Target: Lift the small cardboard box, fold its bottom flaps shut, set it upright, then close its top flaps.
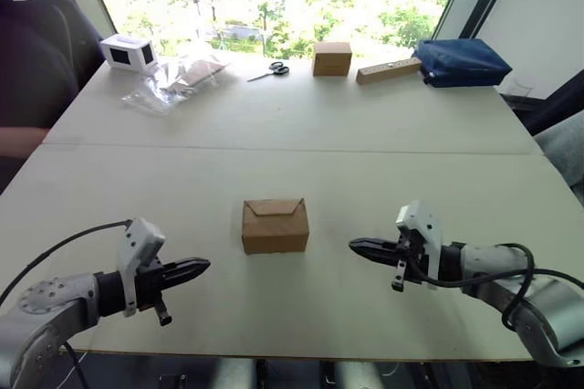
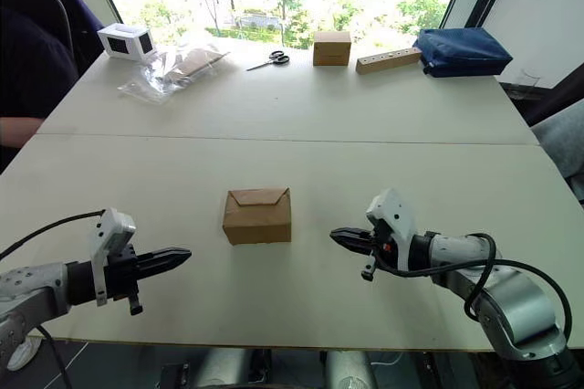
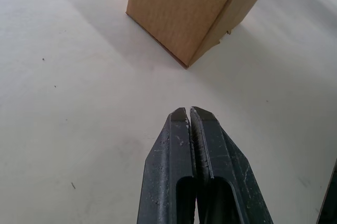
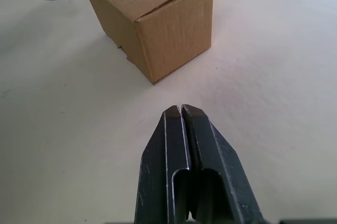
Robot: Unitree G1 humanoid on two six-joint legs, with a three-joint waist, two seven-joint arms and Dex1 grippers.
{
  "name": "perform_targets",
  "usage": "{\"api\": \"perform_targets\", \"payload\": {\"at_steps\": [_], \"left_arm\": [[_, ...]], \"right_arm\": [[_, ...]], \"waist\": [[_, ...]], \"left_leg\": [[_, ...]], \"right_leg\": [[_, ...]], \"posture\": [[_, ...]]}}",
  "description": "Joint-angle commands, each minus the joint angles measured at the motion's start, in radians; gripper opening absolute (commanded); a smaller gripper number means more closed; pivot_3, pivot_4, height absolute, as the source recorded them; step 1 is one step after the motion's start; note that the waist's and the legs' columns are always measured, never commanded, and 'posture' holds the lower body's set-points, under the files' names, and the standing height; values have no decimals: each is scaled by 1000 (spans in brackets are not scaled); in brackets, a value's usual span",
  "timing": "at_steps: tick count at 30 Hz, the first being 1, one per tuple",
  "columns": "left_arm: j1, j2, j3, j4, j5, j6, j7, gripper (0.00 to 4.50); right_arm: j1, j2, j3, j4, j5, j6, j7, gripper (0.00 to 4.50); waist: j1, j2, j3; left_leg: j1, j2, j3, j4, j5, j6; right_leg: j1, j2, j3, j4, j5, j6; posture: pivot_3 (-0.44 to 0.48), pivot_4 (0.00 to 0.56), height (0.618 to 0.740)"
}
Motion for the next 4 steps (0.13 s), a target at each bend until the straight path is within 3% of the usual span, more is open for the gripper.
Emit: {"api": "perform_targets", "payload": {"at_steps": [1, 4], "left_arm": [[1, -6, 21, -9, -16, -2, 6, 72], [1, -6, 22, -11, -21, 1, 8, 72]], "right_arm": [[-9, 4, -1, -11, 6, -15, -3, 0], [-10, 5, 2, -10, 6, -18, -3, 0]], "waist": [[1, 0, 0], [0, 0, 0]], "left_leg": [[0, 0, 0, 0, 0, 0], [0, 0, 0, 0, 0, 0]], "right_leg": [[0, 0, 0, 0, 0, 0], [0, 0, 0, 0, 0, 0]], "posture": [[0, 150, 740], [0, 150, 740]]}}
